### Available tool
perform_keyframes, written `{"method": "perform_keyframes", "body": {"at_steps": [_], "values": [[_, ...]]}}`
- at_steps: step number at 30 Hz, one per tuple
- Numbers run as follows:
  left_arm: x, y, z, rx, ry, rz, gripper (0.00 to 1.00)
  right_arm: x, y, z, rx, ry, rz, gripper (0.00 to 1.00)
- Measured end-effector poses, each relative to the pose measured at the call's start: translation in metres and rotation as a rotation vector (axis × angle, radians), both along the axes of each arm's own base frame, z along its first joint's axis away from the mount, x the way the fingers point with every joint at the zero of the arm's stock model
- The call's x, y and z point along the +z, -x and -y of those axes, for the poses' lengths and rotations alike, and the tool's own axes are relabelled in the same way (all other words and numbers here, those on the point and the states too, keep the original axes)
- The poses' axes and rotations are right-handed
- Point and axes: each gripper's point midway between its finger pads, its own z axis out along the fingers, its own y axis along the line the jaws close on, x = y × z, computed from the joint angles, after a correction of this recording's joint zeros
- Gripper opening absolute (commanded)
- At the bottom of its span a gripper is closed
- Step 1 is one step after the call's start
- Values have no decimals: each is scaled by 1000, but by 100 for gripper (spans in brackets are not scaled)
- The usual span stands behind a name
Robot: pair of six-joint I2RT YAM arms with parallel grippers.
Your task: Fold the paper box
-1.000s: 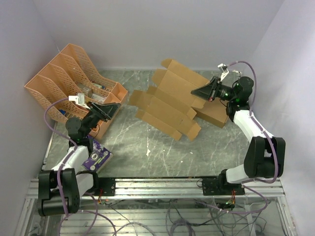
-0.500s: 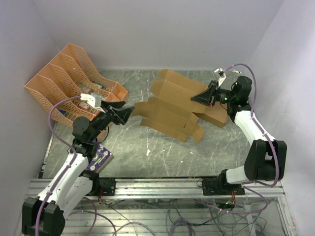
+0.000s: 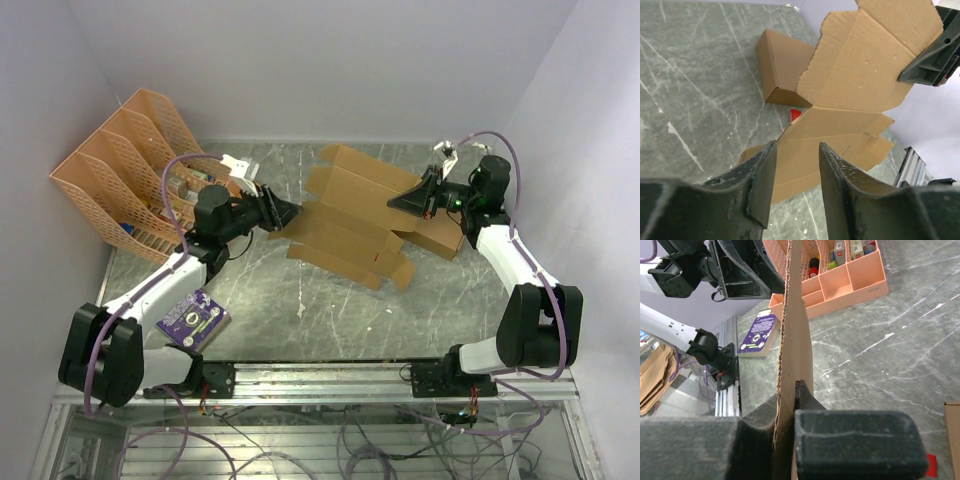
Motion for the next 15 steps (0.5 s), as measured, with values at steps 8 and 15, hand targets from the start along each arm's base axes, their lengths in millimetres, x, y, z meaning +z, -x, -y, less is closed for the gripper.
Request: {"method": "perform_keyframes", "body": {"at_steps": [8,15], "values": [[1,-6,6,19,-43,-4,33,0,0,0,1,1,3,0],[-1,-18,-2,65,-74,-28,13,-1,2,0,11,2,7,0]]}}
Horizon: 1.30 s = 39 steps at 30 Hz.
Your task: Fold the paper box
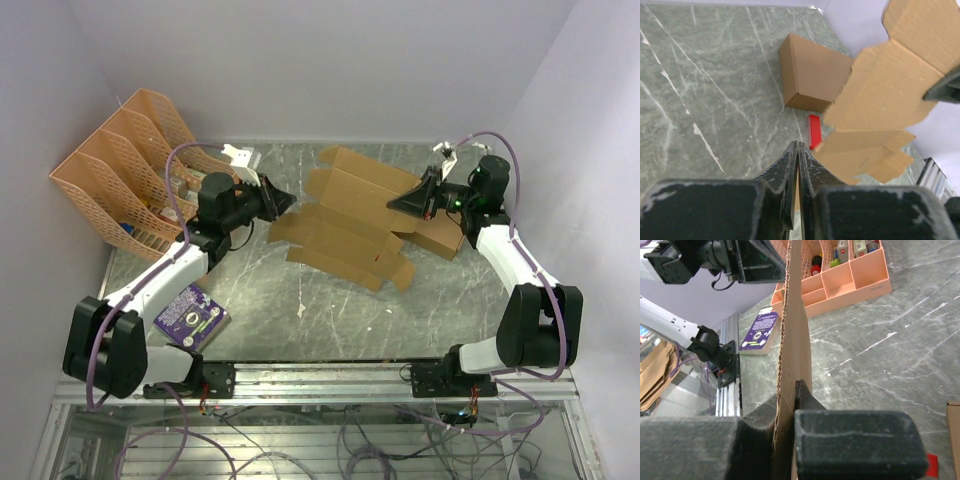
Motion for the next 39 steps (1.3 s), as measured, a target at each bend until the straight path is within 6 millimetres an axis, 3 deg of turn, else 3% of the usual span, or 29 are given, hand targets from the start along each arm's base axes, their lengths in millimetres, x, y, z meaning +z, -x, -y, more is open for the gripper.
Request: {"method": "perform_keyframes", "body": {"at_steps": [6,10,14,18,24,34,39], "values": [[-4,-18,-9,1,-21,3,17,-3,4,-3,19,7,-1,0],[-16,-22,3,-85,-34,-14,17,-4,6,-6,35,7,3,0],[-28,-10,19,-185,-44,-27,18,-5,8,-7,41,9,1,0],[-17,4,27,-252,-49,20,19,-5,9,-7,46,9,-2,0],[-6,21,28,-300,-65,69,20,-5,10,-7,50,8,-2,0],[-25,31,27,-332,-125,26,20,-2,12,-7,57,5,1,0],[-29,34,29,-344,-128,21,27,-1,13,-8,62,2,0,0]]}}
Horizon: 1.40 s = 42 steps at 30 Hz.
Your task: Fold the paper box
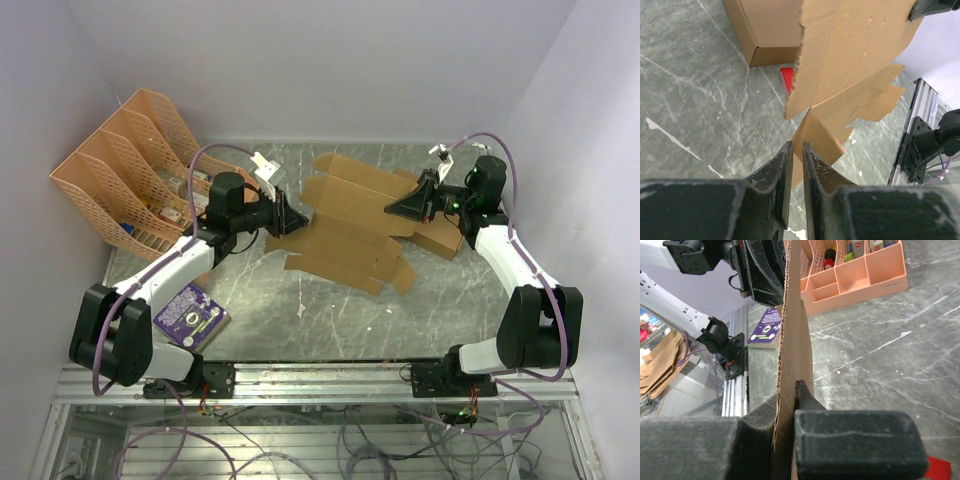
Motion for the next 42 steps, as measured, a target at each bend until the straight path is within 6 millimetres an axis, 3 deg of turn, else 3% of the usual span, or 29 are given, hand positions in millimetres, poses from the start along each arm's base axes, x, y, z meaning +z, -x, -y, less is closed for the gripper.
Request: {"method": "perform_keyframes", "body": {"at_steps": [5,26,36,42], "values": [[0,8,7,-42,2,15,35,1,2,-1,10,-4,-1,0],[3,12,17,-132,33,144,37,19,22,-7,116,-21,78,0],[24,29,12,-231,77,322,46,42,31,-12,195,-11,198,0],[29,46,15,-304,139,400,52,42,37,-15,212,-9,223,0]]}}
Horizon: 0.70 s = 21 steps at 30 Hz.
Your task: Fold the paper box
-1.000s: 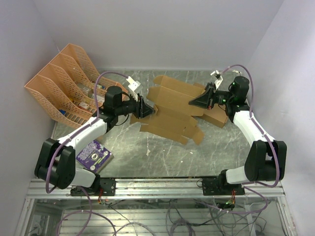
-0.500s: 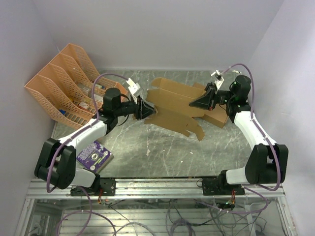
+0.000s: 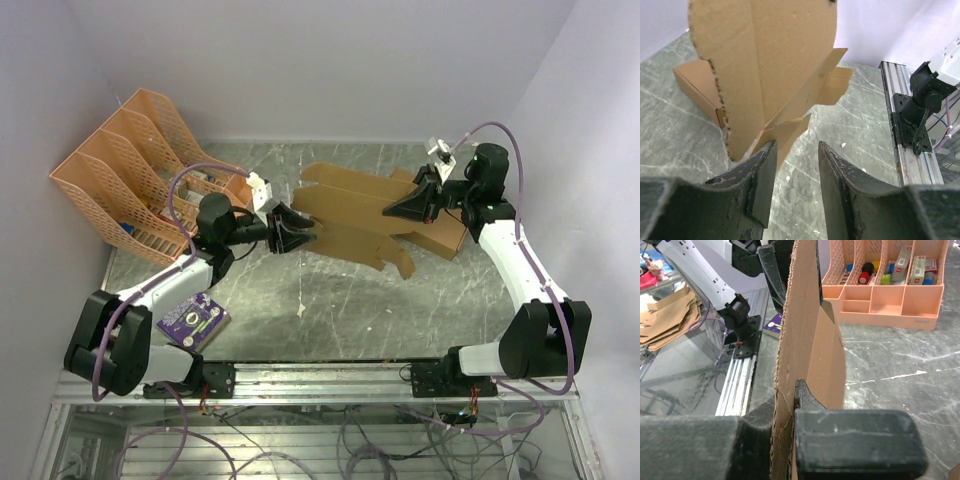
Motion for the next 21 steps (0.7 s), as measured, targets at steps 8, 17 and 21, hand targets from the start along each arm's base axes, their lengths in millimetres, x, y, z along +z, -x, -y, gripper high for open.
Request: {"method": "perform_keyframes", "body": {"at_steps": [8,17,21], "values": [[14,9,-5,-1,30,114,49,-1,3,-3,12,2,3,0],[35,4,-20,97,26,212,31,0,5,-4,22,0,-1,0],[26,0,-21,111,4,195,31,-1,6,-4,23,1,-10,0]]}}
